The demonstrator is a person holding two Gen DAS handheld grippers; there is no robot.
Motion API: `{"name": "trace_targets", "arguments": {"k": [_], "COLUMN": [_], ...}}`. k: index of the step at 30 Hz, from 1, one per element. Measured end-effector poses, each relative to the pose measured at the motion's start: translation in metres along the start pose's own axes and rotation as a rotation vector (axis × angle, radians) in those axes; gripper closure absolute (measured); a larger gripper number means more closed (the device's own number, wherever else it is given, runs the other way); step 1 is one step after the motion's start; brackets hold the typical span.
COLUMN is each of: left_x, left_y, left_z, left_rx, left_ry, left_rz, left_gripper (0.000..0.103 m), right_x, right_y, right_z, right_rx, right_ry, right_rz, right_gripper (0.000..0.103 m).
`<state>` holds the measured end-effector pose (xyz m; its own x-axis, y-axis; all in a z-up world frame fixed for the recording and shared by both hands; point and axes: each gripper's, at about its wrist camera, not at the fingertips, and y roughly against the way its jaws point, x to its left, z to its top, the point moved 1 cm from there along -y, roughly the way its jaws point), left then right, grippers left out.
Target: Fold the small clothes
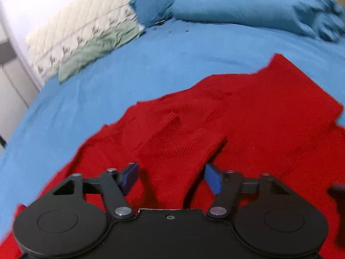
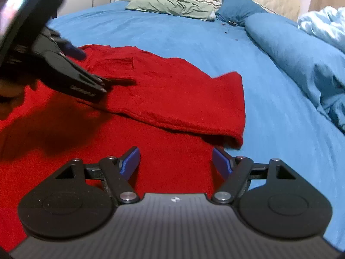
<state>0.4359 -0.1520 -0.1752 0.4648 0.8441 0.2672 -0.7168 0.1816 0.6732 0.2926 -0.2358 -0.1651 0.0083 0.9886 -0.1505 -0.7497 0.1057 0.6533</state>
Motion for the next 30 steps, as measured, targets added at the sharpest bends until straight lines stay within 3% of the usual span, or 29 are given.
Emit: {"name": "trace_targets", "arguments": {"k": [5,9,12,15,17,18,19,26,27,28,29,30], "left_x": [0.014,0.030,0.050,0.070,0.076,0.078,0.079,0.081,0.081,0.081,0.083,0.086], "left_y": [-0.003,0.007,0.020,0.033,0.035,0.036,0.036,0.031,0.030,0.029,0.027,0.025], "left_z": [0.004,-0.003,-0.014,-0.038,-0.052,-0.058,-0.062,-0.064,-0.062,-0.060,-0.057,-0.056], "left_rx": [-0.005,-0.020,-0.049,-0.077,-0.079,-0.075,-0.075,-0.105,-0.106,-0.104,-0.086,-0.072], "left_ry": [0.103,0.158,0.249,0.368,0.407,0.420,0.431,0.488,0.500,0.512,0.529,0.547], "left_rz": [-0.007,0.002,0.019,-0.014,-0.035,-0.047,-0.056,-0.099,-0.092,-0.086,-0.085,-0.090], "left_gripper": [0.059,0.090,0.090,0.086,0.071,0.052,0.039,0.036,0.043,0.071,0.093,0.099], "right_x": [-0.009,-0.014,-0.019,-0.027,-0.031,-0.033,-0.035,-0.040,-0.041,-0.043,-0.044,-0.045], "right_y": [0.006,0.005,0.008,0.012,0.013,0.013,0.013,0.015,0.014,0.013,0.011,0.009], "right_z": [-0.006,-0.006,-0.007,-0.009,-0.012,-0.013,-0.014,-0.018,-0.018,-0.018,-0.018,-0.017], "right_rx": [-0.013,-0.009,-0.007,-0.018,-0.016,-0.012,-0.006,0.008,0.010,0.012,0.014,0.014], "right_ry": [-0.063,-0.099,-0.133,-0.164,-0.179,-0.186,-0.190,-0.184,-0.188,-0.193,-0.198,-0.200], "right_rz": [0.034,0.056,0.048,0.043,0.045,0.047,0.047,0.020,0.019,0.017,0.014,0.011], "right_gripper": [0.013,0.013,0.013,0.013,0.013,0.013,0.012,0.003,0.003,0.003,0.002,0.002]}}
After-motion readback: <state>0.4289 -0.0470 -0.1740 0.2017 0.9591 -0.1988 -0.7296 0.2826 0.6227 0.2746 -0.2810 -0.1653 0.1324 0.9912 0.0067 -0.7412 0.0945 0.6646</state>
